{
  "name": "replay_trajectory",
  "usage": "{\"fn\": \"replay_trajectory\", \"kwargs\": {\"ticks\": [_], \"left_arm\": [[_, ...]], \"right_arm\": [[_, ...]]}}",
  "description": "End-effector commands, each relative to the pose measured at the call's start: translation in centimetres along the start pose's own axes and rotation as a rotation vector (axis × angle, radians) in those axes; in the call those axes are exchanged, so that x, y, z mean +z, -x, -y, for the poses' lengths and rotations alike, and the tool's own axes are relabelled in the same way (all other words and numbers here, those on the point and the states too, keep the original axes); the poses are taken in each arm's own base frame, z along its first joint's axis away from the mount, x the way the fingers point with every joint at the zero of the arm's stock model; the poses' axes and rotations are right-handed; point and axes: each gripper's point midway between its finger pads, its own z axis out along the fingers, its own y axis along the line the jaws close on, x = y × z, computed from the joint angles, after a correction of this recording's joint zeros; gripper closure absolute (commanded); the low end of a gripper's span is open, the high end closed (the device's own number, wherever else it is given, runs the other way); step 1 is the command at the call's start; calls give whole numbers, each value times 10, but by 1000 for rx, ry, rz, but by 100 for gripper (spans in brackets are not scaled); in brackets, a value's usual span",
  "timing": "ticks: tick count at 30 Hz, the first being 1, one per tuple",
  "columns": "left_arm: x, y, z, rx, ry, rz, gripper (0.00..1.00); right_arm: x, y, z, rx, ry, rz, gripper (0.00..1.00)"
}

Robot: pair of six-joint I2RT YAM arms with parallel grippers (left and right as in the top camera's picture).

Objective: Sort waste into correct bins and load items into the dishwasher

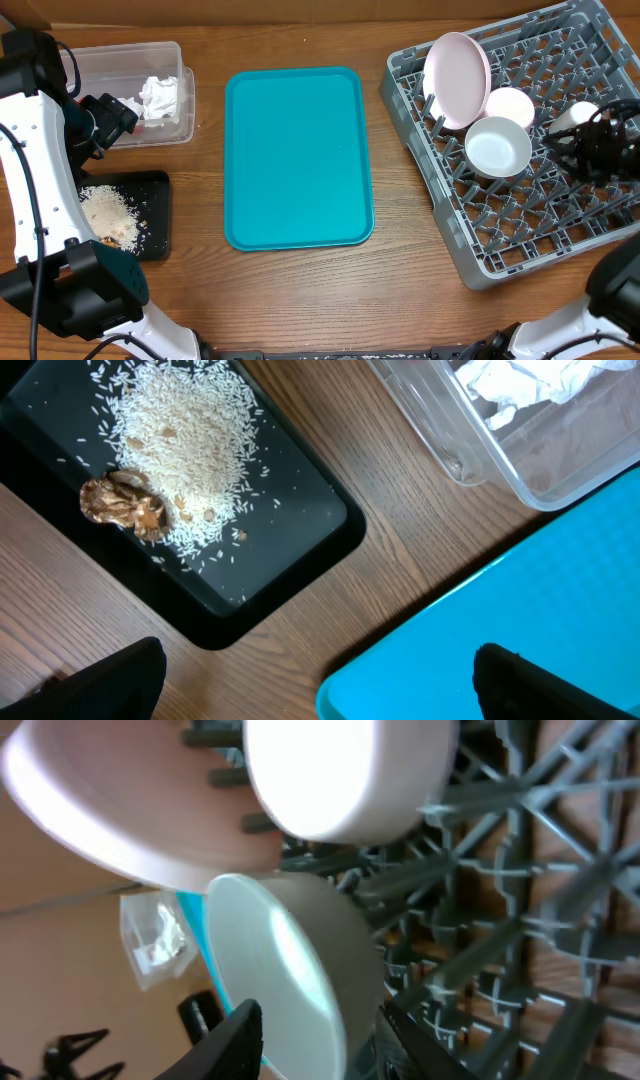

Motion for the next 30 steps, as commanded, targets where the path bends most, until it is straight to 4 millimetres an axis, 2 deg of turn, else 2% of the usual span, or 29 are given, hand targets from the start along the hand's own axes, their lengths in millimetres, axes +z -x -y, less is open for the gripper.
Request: {"fn": "replay_trajectory", "kwargs": {"ticks": [1,5,11,15,21,30], "left_arm": [[1,1,2,-8,-3,-3,0],[1,1,2,-7,-2,-3,0],[1,1,2,-7,-3,-3,0],[1,1,2,-8,-2,-3,0],[1,1,2,-8,-3,-3,0],[1,1,2,-7,-3,-3,0]], "right_arm": [[-25,-7,-47,-175,-45,89,65],[-14,-22,-71,-296,-164,88,67],[35,-35,-71,-354,-486,78,66],[62,-47,-76,-414,-610,86,58],[80,-61,-70,-446,-727,110,55],[102,-69,-39,-441,-747,87,56]]}}
